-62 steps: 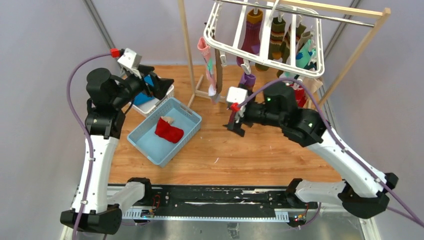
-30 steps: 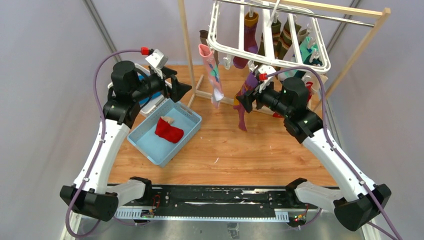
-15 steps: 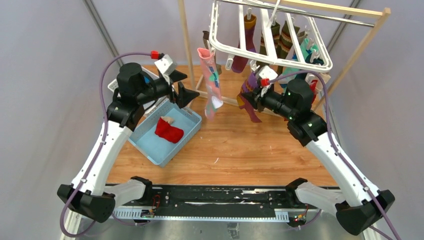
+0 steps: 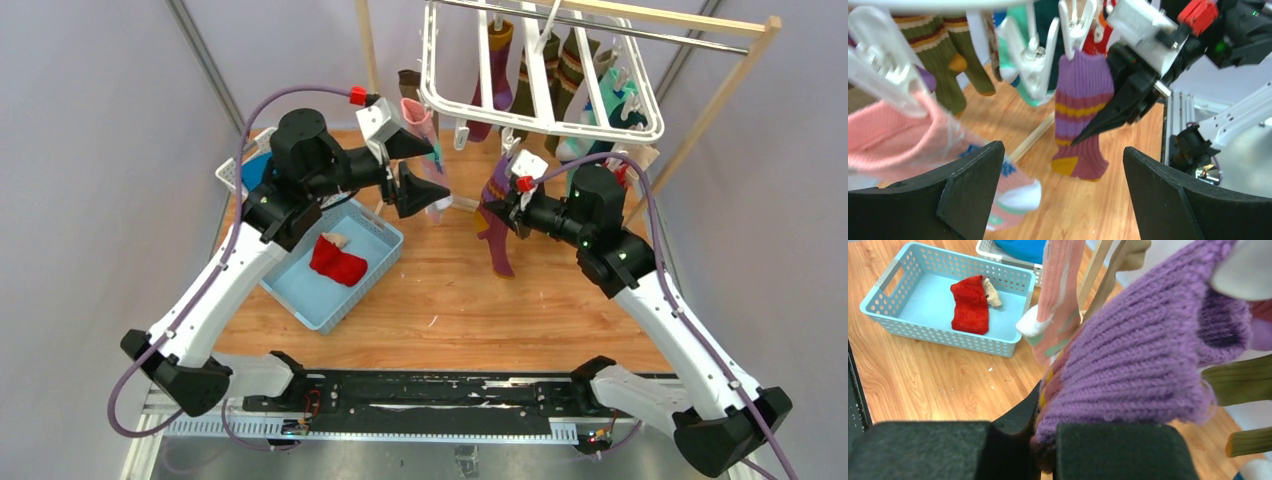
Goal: Remove the socks clipped to the hanger
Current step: Remove the sock from the hanger.
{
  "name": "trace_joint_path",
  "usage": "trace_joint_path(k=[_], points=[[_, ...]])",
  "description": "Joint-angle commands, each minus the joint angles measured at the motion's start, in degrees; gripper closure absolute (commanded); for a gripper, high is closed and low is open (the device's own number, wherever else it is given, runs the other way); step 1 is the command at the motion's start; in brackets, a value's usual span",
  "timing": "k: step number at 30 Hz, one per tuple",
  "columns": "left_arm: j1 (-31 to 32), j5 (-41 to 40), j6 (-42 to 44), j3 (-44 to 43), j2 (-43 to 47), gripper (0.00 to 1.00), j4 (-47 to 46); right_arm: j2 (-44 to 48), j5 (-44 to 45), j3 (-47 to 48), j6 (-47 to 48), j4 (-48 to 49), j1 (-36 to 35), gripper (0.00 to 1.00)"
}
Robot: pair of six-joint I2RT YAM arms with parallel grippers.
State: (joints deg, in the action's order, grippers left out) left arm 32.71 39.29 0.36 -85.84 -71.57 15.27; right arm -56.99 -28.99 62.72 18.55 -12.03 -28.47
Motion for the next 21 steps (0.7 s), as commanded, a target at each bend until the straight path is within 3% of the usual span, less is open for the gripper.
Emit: trace_joint_path(k=[1, 10, 21], points=[[3.8, -4.0, -5.47, -3.34, -3.73, 0.07, -4.63, -1.43, -1.76, -1.43, -0.4, 1.04, 1.29, 0.98], [7.81, -10.18, -4.65, -12.03, -11.65, 0.07, -4.84, -2.24, -9.63, -2.26, -5.63, 4.26, 4.27, 0.98], [7.81, -11.22, -7.44, -12.24, -13.99, 0.07, -6.58, 0.08, -9.66, -5.32, -8.04, 7.69, 6.73, 0.66]])
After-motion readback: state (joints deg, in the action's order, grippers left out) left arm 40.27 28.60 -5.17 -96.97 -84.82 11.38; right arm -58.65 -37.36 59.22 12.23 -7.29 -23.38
